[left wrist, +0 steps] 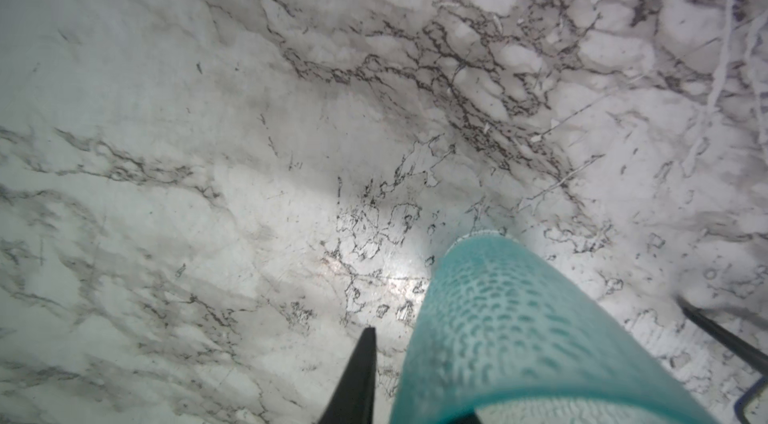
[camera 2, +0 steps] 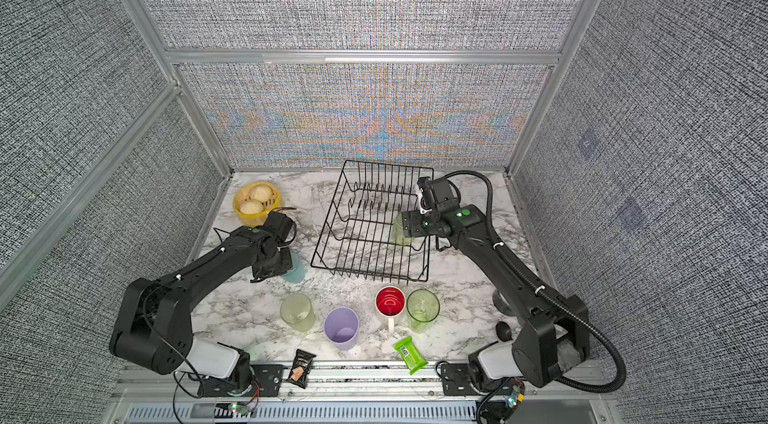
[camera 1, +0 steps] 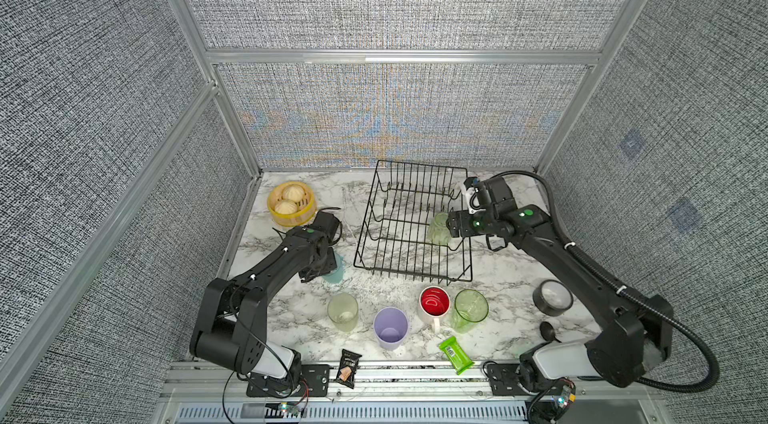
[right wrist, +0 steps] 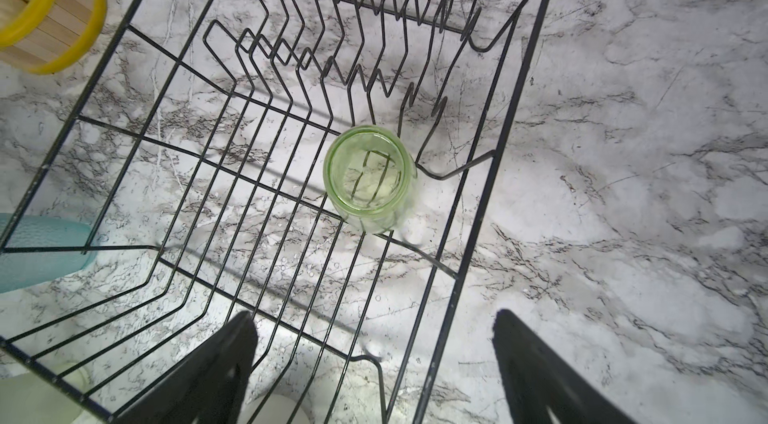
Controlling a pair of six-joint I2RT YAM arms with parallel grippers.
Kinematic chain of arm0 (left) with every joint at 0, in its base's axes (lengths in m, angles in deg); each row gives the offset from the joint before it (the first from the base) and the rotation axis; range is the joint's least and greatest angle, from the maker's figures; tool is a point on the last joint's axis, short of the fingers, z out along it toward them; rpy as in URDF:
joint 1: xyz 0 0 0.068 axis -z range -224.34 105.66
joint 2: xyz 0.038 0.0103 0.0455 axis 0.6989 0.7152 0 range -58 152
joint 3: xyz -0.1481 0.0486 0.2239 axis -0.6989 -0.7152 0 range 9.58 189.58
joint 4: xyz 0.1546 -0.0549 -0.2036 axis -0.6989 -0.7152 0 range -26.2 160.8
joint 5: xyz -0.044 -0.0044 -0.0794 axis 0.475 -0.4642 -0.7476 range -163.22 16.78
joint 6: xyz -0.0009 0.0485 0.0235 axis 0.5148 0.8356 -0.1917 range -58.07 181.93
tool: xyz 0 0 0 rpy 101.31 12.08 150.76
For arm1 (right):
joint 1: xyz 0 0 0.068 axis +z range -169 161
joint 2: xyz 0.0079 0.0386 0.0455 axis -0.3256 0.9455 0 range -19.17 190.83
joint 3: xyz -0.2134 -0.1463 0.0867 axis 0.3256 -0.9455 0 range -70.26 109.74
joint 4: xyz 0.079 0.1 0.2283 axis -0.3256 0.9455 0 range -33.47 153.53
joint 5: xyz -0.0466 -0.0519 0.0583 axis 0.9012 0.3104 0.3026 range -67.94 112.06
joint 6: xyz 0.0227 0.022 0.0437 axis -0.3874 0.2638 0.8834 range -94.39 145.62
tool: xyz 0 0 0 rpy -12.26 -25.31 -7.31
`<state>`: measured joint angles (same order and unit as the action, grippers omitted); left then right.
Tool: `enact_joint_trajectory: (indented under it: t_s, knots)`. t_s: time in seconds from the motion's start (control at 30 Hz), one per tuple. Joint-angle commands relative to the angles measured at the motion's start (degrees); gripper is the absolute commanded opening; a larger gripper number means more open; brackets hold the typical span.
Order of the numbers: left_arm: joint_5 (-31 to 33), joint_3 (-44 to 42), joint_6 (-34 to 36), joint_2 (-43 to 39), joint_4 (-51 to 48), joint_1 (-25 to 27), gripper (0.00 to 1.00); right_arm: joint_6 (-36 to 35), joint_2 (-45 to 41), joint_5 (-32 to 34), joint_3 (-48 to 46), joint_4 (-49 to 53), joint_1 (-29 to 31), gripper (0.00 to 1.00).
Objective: Load the cups into the dish rack
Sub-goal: 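Set the green cup in the rack while the left grasps the teal cup, then lift the teal cup toward the rack while the right gripper approaches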
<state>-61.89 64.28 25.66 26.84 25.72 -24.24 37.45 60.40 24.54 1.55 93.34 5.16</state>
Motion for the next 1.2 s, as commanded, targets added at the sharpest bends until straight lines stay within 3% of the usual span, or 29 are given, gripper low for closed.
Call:
enact_joint_trajectory:
  t_s: [0.0,0.1,0.3,0.5,0.63,0.73,0.83,0.97,1.07,1.17]
  knots:
    - [-0.67,-0.09,1.41,-0.57,1.9,-0.06,0.14,0.03,-1.57,-0.9,-1.35,-3.4,0.24,0.9]
    - [1.66,2.3,2.29,-0.3,-0.82,-0.07,0.0,0.6,-3.06,-0.81,-2.73,-3.99,0.18,0.9]
    - [-1.24,6.19,3.69,-3.47,-3.02,-0.11,0.0,1.25,-4.64,-3.61,-3.99,-4.94,0.18,0.9]
    - [-12.1,8.93,5.89,-10.18,0.82,-0.06,0.0,6.63,-6.53,-12.65,-5.7,-9.13,0.25,0.9]
    - [-21.27,10.45,7.96,-13.7,5.73,-0.06,0.0,9.24,-9.03,-23.84,-10.41,-19.47,0.4,0.89]
    - [-23.46,13.58,8.23,-14.33,5.27,-0.06,0.0,12.88,-10.76,-29.61,-14.25,-28.81,0.92,0.9]
    - [-29.77,14.41,7.91,-15.36,8.79,-0.06,0.0,19.23,-10.78,-35.68,-17.24,-36.1,0.95,0.9]
    - [-46.83,11.98,3.31,-15.13,20.24,0.11,0.0,29.68,-7.36,-47.37,-17.84,-47.6,0.97,0.9]
    - [-55.65,9.33,-2.11,-13.72,30.45,0.38,0.0,41.39,-4.49,-51.96,-20.47,-63.23,1.15,0.9]
    - [-60.21,7.92,-5.86,-12.36,37.52,0.73,0.0,54.0,-1.42,-53.32,-23.52,-80.78,1.24,0.9]
